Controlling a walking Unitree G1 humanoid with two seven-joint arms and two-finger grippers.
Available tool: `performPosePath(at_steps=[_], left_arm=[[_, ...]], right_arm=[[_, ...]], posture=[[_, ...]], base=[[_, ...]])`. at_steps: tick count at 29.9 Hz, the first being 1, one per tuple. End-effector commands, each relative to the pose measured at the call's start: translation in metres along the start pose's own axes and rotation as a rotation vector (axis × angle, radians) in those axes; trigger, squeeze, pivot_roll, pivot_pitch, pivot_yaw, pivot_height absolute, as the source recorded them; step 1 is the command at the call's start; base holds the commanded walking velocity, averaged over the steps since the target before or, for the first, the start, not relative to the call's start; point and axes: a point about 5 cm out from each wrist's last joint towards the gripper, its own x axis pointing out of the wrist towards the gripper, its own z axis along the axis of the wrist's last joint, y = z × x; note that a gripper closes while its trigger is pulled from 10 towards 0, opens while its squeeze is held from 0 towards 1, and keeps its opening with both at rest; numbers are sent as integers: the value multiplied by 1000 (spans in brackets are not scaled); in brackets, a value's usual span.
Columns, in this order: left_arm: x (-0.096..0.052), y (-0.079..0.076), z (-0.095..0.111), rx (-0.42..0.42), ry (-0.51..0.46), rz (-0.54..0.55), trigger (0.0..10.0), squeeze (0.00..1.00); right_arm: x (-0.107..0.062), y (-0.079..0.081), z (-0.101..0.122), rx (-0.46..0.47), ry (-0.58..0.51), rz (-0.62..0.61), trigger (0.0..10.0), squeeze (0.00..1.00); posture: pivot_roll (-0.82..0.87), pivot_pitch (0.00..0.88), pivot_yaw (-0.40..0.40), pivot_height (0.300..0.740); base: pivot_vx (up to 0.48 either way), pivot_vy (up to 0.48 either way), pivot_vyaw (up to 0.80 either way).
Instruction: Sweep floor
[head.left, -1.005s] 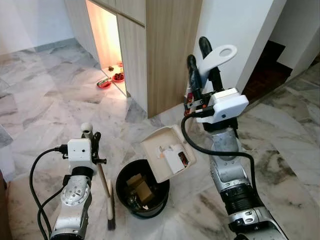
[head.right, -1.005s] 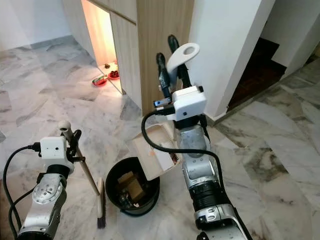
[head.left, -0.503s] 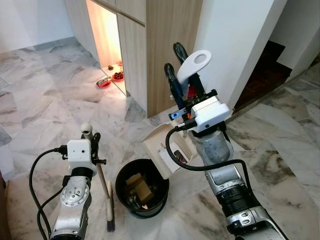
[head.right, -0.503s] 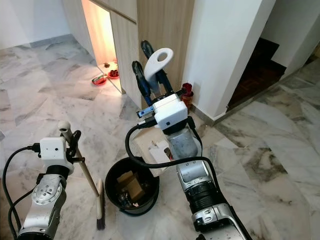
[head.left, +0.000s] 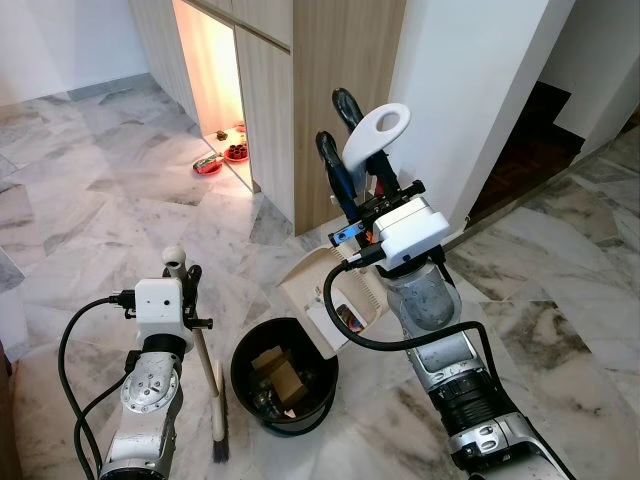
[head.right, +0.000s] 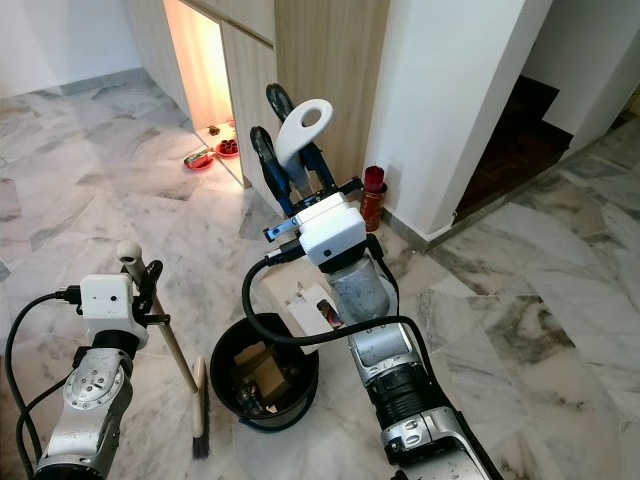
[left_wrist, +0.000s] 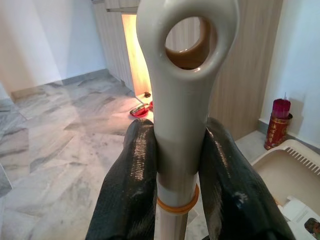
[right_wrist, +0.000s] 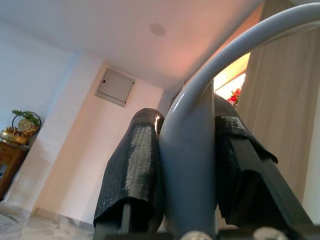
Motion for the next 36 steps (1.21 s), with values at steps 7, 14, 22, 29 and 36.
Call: performPosePath(at_steps=[7, 14, 22, 29, 36], left_arm=[[2, 1, 11, 3, -62, -2, 10000, 0], [2, 1, 12, 3, -63, -1, 10000, 0], [2, 0, 11, 4, -63, 0, 10000, 0], [2, 1, 11, 4, -65, 3, 10000, 0], [2, 0, 11, 3, -65, 0, 10000, 0]], right_arm=[[8, 1, 9, -27, -71, 34, 10000, 0], [9, 2, 9, -3, -74, 28, 10000, 0], [12, -10, 5, 102, -37, -102, 10000, 0], [12, -11, 5, 82, -41, -91, 10000, 0], [10, -11, 4, 32, -33, -66, 10000, 0]], posture=[[122, 0, -48, 740], [123, 0, -51, 740], [124, 0, -52, 740], [124, 0, -52, 740], [125, 0, -53, 740]], base=[[0, 0, 0], [0, 0, 0], [0, 0, 0], [0, 0, 0], [0, 0, 0]])
